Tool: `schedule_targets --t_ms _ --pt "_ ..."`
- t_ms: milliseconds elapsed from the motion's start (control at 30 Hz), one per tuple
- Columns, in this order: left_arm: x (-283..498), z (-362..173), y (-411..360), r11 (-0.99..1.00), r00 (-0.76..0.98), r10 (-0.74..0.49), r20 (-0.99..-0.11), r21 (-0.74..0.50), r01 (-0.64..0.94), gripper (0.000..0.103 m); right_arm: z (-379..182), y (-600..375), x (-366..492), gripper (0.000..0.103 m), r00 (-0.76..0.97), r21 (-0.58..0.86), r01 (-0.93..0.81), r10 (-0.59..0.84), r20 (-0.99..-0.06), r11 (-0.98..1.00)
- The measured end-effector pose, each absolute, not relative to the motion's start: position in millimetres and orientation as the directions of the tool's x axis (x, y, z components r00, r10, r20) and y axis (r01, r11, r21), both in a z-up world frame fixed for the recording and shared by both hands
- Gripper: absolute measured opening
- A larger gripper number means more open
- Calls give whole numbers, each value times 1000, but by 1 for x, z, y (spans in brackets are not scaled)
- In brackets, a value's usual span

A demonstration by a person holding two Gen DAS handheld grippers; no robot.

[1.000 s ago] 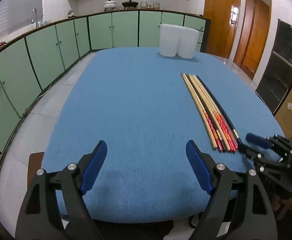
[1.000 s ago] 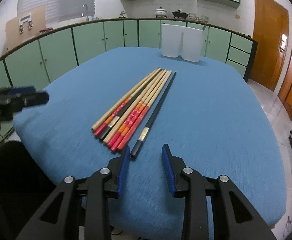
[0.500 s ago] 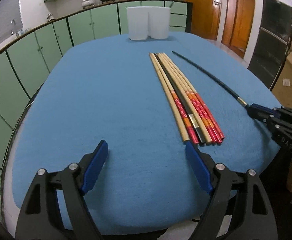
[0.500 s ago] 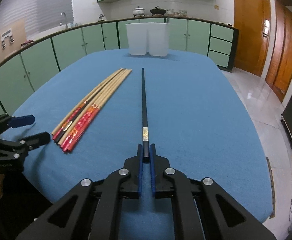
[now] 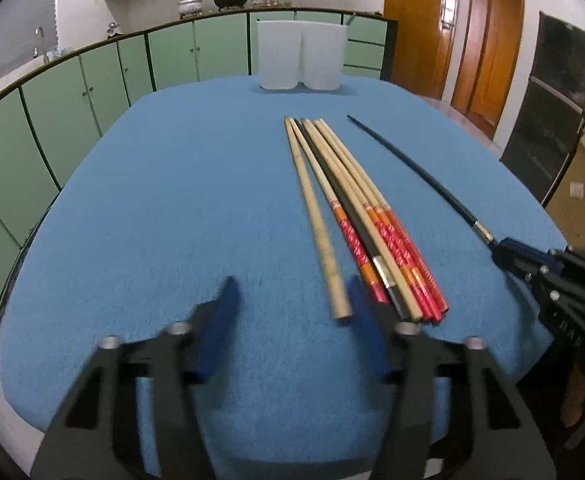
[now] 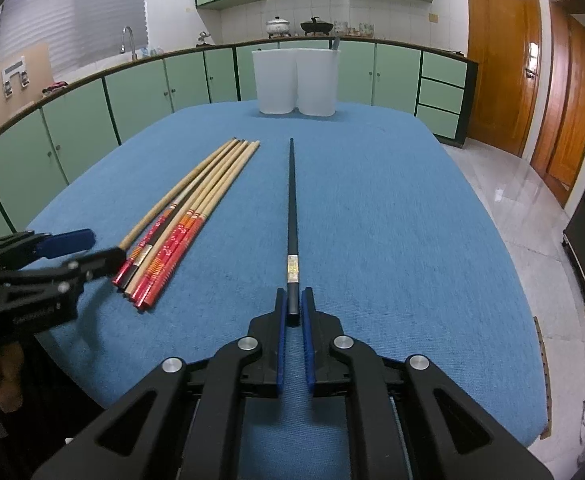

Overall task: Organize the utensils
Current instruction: 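Grasp a plain wooden chopstick with the left gripper, then carry both chopsticks to the white holder and release them inside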

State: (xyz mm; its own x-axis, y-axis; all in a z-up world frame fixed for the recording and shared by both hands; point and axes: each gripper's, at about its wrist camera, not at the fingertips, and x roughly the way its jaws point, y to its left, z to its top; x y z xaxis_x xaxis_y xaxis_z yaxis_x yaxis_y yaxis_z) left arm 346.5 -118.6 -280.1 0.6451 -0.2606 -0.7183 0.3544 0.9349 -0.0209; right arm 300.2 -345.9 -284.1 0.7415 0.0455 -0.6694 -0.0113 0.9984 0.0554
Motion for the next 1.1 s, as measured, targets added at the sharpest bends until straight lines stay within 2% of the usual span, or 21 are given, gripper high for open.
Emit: schedule_targets --t_ms 33,100,367,567,633,700,900,1100 --pt "346 -280 -118 934 647 -269 -713 -30 356 19 -284 -344 300 9 744 47 -13 41 -667 999" --pt "346 -279 -117 937 650 -273 -709 -44 346 6 -284 -343 301 9 746 37 -13 34 -665 999" --pt "341 -278 -97 983 679 -164 -715 -56 177 6 -284 -340 297 7 751 20 55 -29 -660 998" --pt "341 -277 -96 978 671 -175 -721 -47 205 17 -285 -331 294 9 757 -12 17 -20 -653 1000" --pt "342 -277 -95 976 669 -182 -721 -47 214 15 -284 -331 295 9 755 -15 14 -20 -655 1000" --pt "342 -274 -95 973 661 -196 -724 -62 221 6 -282 -332 296 8 751 -5 12 -13 -660 1000" --pt "334 -242 -91 967 657 -237 -715 -111 227 6 -254 -335 286 7 762 26 24 -1 -648 999" --pt "331 -194 -88 959 680 -271 -681 -128 254 6 -199 -347 278 7 779 73 27 25 -627 997"
